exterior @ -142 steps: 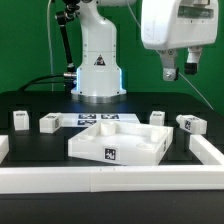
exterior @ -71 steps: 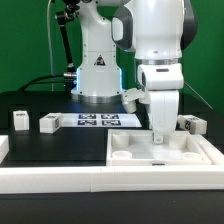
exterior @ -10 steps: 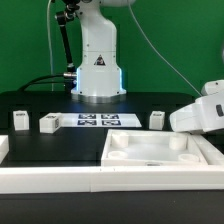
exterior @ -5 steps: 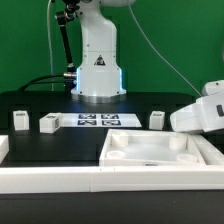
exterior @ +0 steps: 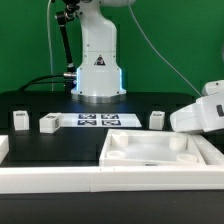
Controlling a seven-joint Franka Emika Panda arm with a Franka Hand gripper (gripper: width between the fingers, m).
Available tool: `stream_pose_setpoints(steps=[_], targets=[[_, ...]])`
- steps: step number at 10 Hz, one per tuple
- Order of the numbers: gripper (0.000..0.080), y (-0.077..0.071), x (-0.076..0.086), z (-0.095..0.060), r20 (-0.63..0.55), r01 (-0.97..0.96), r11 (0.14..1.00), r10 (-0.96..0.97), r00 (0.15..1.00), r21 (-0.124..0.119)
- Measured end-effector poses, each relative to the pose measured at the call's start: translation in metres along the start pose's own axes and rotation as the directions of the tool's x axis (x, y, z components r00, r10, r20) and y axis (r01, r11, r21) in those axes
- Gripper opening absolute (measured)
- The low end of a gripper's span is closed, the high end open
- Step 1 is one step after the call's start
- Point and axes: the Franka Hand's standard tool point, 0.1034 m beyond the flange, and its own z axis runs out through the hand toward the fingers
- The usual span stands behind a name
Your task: Assemble square table
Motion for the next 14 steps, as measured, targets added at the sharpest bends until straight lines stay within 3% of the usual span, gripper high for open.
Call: stream_pose_setpoints(steps=[3, 5, 7, 9, 12, 13, 14], targets=[[0.0288, 0.022, -0.030, -0.027, -0.021, 0.027, 0.999, -0.026, 0.999, 0.027], [0.0290, 0.046, -0.050, -0.044, -0.051, 0.039, 0.998, -0.037, 0.998, 0.056], [0.0290, 0.046, -0.045, -0.045, -0.078, 0.038, 0.998, -0.034, 0.996, 0.056], [0.0290, 0.051, -0.040, -0.057, -0.208, 0.049, 0.998, -0.038, 0.977, 0.046], [0.0290, 0.076, -0.057, -0.096, -0.357, 0.059, 0.997, -0.041, 0.933, 0.040], [0.0290, 0.080, -0.055, -0.108, -0.446, 0.049, 0.998, -0.029, 0.895, 0.034], [0.0290, 0.081, -0.053, -0.107, -0.514, 0.040, 0.999, -0.022, 0.858, 0.024]])
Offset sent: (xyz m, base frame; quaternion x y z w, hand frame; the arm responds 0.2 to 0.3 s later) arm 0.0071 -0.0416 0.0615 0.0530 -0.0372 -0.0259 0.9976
